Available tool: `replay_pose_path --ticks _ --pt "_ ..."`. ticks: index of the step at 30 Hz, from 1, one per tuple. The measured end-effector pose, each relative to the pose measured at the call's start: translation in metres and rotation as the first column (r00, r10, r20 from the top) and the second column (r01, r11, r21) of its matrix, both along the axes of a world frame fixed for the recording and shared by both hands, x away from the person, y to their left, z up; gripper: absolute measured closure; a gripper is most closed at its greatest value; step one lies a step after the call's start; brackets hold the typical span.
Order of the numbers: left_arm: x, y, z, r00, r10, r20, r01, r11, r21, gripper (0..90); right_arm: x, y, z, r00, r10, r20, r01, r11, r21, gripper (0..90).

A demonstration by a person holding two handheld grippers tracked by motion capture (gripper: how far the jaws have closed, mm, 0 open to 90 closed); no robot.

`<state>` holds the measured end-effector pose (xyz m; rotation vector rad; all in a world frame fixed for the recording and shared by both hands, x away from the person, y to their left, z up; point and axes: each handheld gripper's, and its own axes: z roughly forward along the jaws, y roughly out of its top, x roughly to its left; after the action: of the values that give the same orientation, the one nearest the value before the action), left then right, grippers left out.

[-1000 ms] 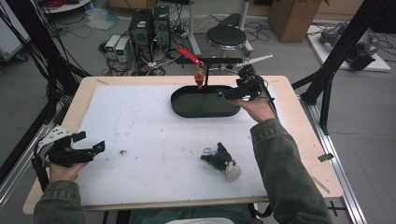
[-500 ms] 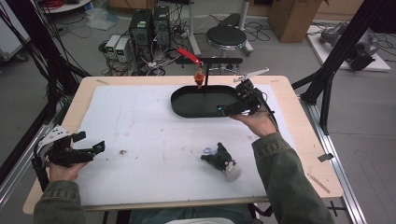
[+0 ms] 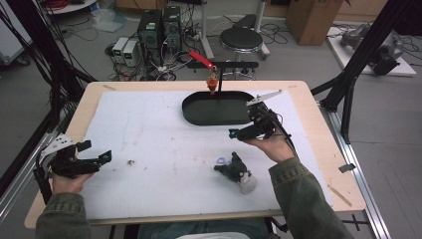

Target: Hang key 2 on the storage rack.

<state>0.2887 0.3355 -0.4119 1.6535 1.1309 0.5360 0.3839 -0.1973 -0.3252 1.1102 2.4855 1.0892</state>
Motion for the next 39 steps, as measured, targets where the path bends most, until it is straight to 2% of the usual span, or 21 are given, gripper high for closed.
replay_pose_path --ticks 8,10,11,16,17,20,24,29,34,38,39 --pt "0.000 0.000 0.000 1.0000 0.001 0.000 -0.001 1.0000 -0.002 2.6 -0.018 -0.003 -0.012 0.9993 0.016 -0.035 -0.016 1.000 -0.009 0.6" --pt "0.000 0.000 0.000 1.0000 0.001 0.001 -0.001 1.0000 -0.002 2.6 -0.021 -0.003 -0.017 0.9990 0.017 -0.042 -0.018 1.000 -0.018 0.6" --pt "0.000 0.000 0.000 1.0000 0.001 0.001 -0.001 1.0000 -0.001 2.6 -0.024 -0.004 -0.024 0.9979 0.021 -0.062 -0.022 0.999 -0.026 0.5" --pt "0.000 0.000 0.000 1.0000 0.003 0.001 -0.003 1.0000 -0.004 2.6 -0.031 -0.003 -0.037 0.9961 0.032 -0.082 -0.035 0.999 -0.025 0.5" --pt "0.000 0.000 0.000 1.0000 0.002 0.001 -0.002 1.0000 -0.003 2.6 -0.036 0.000 -0.044 0.9935 0.033 -0.109 -0.038 0.999 -0.038 0.5" --pt "0.000 0.000 0.000 1.0000 0.002 0.001 -0.002 1.0000 -0.004 2.6 -0.042 0.002 -0.052 0.9935 0.034 -0.109 -0.043 0.996 -0.074 0.5" --pt "0.000 0.000 0.000 1.0000 0.003 0.002 -0.003 1.0000 -0.004 2.6 -0.048 0.002 -0.058 0.9940 0.037 -0.103 -0.045 0.996 -0.071 0.6" --pt "0.000 0.000 0.001 1.0000 0.004 0.004 -0.004 1.0000 -0.003 2.5 -0.059 0.001 -0.069 0.9904 0.042 -0.132 -0.053 0.995 -0.079 0.6" --pt "-0.001 0.000 0.001 1.0000 0.005 0.006 -0.005 1.0000 -0.004 2.6 -0.066 -0.003 -0.075 0.9889 0.048 -0.140 -0.060 0.995 -0.086 0.6" --pt "0.000 0.000 0.000 1.0000 0.003 0.003 -0.003 1.0000 -0.003 2.6 -0.076 -0.009 -0.083 0.9801 0.040 -0.194 -0.055 0.996 -0.076 0.6" --pt "0.000 0.000 0.000 1.0000 0.002 0.002 -0.002 1.0000 -0.004 2.6 -0.079 -0.010 -0.084 0.9800 0.041 -0.194 -0.057 0.995 -0.078 0.6"
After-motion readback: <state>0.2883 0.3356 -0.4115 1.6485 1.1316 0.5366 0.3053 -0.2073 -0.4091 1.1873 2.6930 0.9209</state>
